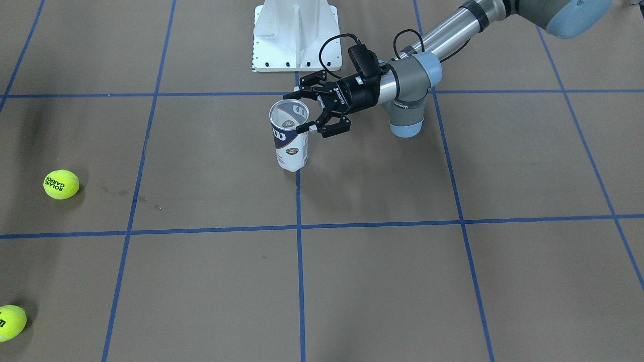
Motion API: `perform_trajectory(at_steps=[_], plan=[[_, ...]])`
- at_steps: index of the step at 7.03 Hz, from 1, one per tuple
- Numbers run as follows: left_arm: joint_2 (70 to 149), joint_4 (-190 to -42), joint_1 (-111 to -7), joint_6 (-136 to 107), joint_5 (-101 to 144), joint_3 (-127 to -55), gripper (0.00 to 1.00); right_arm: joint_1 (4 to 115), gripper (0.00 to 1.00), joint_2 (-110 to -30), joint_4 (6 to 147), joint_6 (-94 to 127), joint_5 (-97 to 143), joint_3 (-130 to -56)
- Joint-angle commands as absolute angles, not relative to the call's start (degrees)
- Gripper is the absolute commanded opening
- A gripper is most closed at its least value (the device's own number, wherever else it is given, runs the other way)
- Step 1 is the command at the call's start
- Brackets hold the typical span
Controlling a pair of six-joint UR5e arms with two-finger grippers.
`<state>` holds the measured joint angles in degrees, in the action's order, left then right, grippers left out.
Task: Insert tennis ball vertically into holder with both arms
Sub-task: 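Lower the upright tube onto the table center with the left gripper, then reach the right gripper down to the Roland Garros ball and grasp it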
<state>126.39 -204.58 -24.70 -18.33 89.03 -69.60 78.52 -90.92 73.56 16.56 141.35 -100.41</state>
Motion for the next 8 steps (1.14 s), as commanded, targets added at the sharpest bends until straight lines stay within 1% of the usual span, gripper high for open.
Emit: perform_trajectory(at_steps=[1,3,5,8], plan=[[126.4,-204.5,-24.7,-18.4,89.0,-69.6,0.72,73.2,1.00,-90.9,73.6,22.2,138.8,-100.5],[126.4,-204.4,-24.7,-18.4,89.0,-69.6,0.72,64.0,1.00,-90.7,73.0,24.8,131.1,-100.3],[126.4,-204.4,-24.7,-18.4,89.0,-69.6,0.73,60.9,1.00,-89.7,73.0,26.1,129.9,-99.6],[126.4,-204.4,-24.7,-18.5,89.0,-69.6,0.73,59.4,0.99,-87.4,73.1,26.2,128.8,-96.5]])
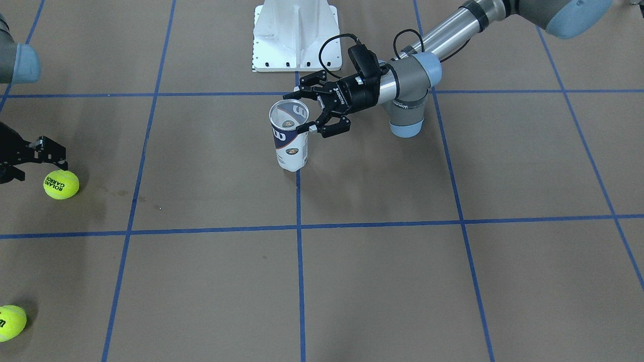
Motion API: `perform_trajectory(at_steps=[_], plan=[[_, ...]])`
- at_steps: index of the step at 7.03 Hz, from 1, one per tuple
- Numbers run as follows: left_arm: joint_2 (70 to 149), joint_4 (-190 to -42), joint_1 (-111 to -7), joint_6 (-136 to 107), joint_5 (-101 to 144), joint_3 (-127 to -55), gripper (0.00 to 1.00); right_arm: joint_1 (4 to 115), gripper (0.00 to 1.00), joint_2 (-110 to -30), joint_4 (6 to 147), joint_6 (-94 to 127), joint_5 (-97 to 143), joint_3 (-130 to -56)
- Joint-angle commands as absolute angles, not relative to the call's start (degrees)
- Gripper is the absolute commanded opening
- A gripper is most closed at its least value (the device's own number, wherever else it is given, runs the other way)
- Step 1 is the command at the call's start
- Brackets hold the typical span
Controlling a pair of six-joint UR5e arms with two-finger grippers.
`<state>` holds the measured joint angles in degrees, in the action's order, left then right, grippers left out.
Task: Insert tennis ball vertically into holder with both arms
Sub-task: 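Reach the right gripper down to the Roland Garros ball and grasp it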
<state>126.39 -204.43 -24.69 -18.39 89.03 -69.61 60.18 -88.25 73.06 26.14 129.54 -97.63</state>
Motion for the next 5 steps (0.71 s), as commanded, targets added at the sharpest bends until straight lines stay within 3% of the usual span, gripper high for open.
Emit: perform_trajectory(at_steps=[1,5], plan=[[126.4,-204.4,-24.7,-18.4,89.0,-69.6,0.73,59.2,1.00,-87.1,73.1,26.2,128.8,-96.0],[126.0,-204.4,-24.7,-18.5,89.0,-69.6,0.74,57.3,0.99,-85.1,73.0,26.2,127.8,-92.2]])
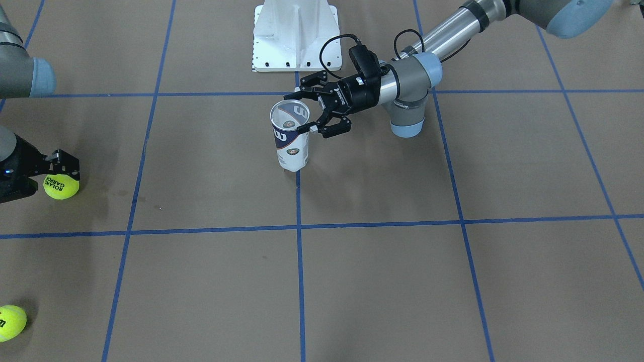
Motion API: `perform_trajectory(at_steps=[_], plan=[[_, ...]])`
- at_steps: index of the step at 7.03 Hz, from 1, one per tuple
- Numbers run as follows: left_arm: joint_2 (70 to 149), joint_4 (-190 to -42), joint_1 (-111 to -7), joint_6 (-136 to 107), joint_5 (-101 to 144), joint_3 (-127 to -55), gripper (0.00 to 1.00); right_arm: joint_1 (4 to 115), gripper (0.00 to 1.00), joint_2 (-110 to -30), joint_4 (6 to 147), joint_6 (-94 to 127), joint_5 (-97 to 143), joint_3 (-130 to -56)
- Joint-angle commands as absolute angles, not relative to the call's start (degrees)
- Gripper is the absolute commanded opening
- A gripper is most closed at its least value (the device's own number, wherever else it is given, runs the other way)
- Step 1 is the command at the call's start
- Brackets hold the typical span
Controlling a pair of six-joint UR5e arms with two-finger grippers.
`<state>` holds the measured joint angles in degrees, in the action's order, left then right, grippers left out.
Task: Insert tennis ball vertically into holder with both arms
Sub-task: 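Reach the right gripper down to the Roland Garros ball and grasp it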
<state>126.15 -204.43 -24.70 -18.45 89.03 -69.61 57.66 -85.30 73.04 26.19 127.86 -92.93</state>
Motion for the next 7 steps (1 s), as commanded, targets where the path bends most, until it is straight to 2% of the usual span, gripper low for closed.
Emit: perform_trajectory(at_steps=[1,2,3,5,6,7], plan=[[126.0,-204.4,-24.7,-18.5,88.9,-69.6,0.74,57.3,0.99,-85.1,73.0,26.2,127.8,-92.0],[126.0,-204.4,-24.7,-18.5,89.0,-69.6,0.74,57.0,0.94,-85.2,73.0,26.2,127.7,-91.8],[126.0,-204.4,-24.7,-18.5,88.9,-69.6,0.74,57.0,0.84,-85.3,73.0,26.2,127.7,-91.8],[126.0,-204.4,-24.8,-18.5,89.0,-69.6,0.74,56.9,0.43,-85.3,73.1,26.2,127.8,-91.5],[125.9,-204.4,-24.8,-18.5,88.9,-69.6,0.74,56.9,0.07,-85.3,73.1,26.3,127.9,-91.6],[125.0,-204.5,-24.7,-18.6,89.0,-69.7,0.74,56.9,0.00,-85.0,73.1,26.4,128.1,-92.1]])
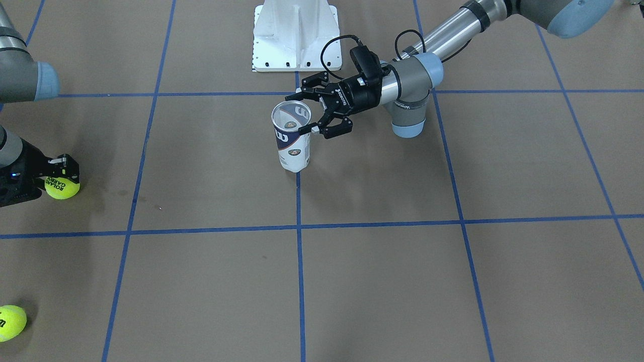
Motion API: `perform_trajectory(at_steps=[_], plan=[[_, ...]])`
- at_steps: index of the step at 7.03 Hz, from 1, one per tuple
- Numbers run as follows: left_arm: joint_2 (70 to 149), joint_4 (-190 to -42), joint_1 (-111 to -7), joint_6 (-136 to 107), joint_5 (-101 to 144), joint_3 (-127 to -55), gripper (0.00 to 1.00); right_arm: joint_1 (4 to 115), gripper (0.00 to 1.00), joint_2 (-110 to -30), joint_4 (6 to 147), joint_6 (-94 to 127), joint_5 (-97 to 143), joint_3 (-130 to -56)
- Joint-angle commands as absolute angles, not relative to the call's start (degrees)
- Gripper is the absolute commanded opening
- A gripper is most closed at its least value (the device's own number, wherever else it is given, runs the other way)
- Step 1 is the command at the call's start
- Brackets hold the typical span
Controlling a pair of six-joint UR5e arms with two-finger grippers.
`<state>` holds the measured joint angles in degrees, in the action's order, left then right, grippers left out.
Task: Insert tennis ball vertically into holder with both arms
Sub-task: 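Reach the right gripper down to the Roland Garros ball and grasp it, then carry the ball with the right gripper over the tube held by the left gripper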
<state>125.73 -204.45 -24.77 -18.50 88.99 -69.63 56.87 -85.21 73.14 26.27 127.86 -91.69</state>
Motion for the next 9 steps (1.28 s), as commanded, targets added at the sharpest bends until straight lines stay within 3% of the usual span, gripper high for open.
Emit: perform_trajectory(at_steps=[1,3,4,5,9], plan=[[125.0,-204.5,-24.7,-18.6,88.9,-69.7,0.75,56.9,0.00,-84.6,73.1,26.4,128.1,-92.1],[125.0,-204.6,-24.7,-18.8,87.3,-69.8,0.78,56.9,0.00,-82.8,74.0,28.2,128.5,-94.5],[125.0,-205.0,-24.6,-18.8,87.3,-69.8,0.90,56.9,0.00,-82.6,74.1,30.0,128.8,-96.0],[124.9,-205.5,-24.6,-18.8,87.3,-69.8,0.96,56.9,0.00,-82.6,74.1,30.3,128.8,-96.4],[124.8,-205.5,-24.6,-18.8,87.3,-69.7,0.98,54.9,0.00,-79.8,74.3,42.0,130.0,-102.6]])
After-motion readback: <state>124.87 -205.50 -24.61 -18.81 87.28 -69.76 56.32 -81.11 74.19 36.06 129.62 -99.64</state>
